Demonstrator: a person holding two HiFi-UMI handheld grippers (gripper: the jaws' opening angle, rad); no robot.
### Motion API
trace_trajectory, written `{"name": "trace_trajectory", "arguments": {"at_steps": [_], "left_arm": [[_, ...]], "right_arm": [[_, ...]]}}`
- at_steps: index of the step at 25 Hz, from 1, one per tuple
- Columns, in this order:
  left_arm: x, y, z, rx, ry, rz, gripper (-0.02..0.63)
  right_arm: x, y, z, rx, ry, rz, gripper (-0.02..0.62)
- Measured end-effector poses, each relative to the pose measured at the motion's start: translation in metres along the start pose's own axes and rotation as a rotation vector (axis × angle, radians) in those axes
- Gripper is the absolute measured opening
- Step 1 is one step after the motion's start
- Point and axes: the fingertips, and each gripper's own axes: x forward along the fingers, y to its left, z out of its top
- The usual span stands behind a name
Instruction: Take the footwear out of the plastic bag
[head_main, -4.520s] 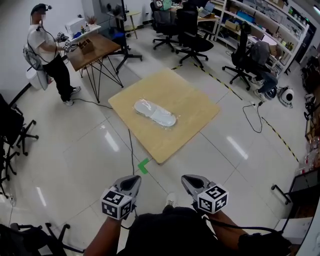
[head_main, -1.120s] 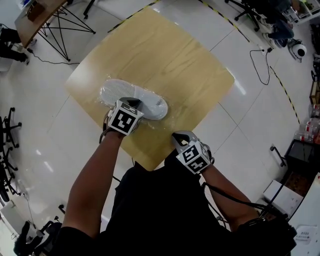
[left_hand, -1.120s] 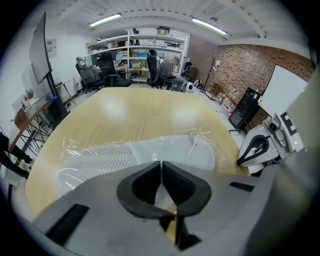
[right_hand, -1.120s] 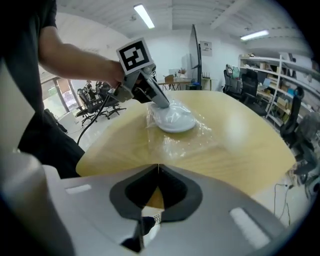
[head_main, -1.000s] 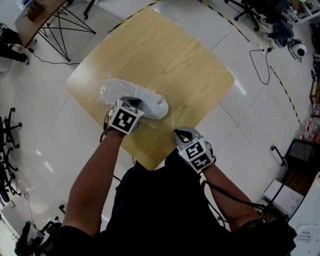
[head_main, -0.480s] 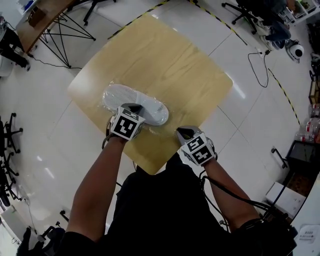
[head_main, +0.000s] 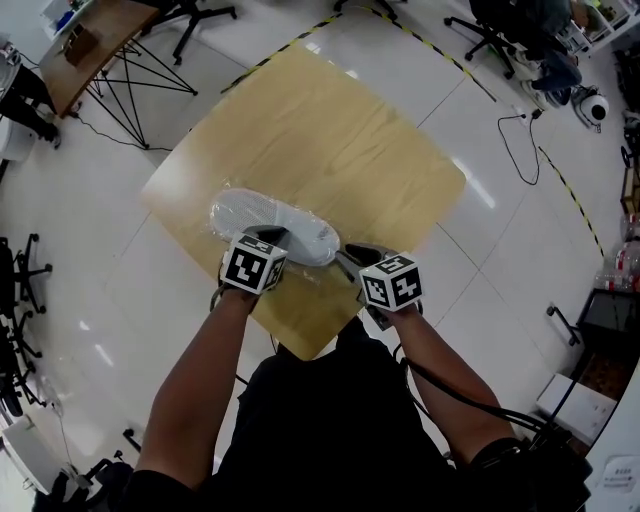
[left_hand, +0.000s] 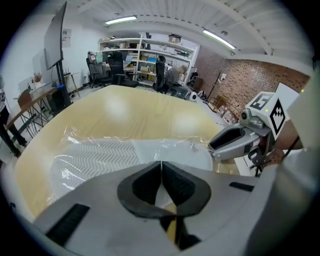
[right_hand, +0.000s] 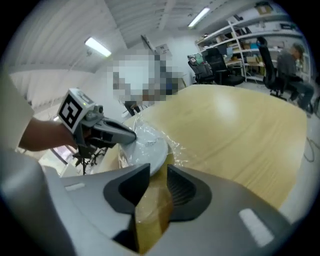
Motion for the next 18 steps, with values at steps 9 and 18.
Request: {"name": "trace_trajectory", "arguments": {"at_steps": [9,18], "left_arm": [[0.000,0.001,0.001,-0.055,-0.030,-0.001,0.009],[-0.013,0.010,0.001,-0.046,-0.056,0.032,0.011]], "right_arm": [[0.011,0.003,0.003,0.072,0.049,0.021,0.114],[-0.011,-0.017,0.004,0.170,-0.003,0.034,0.043]]}}
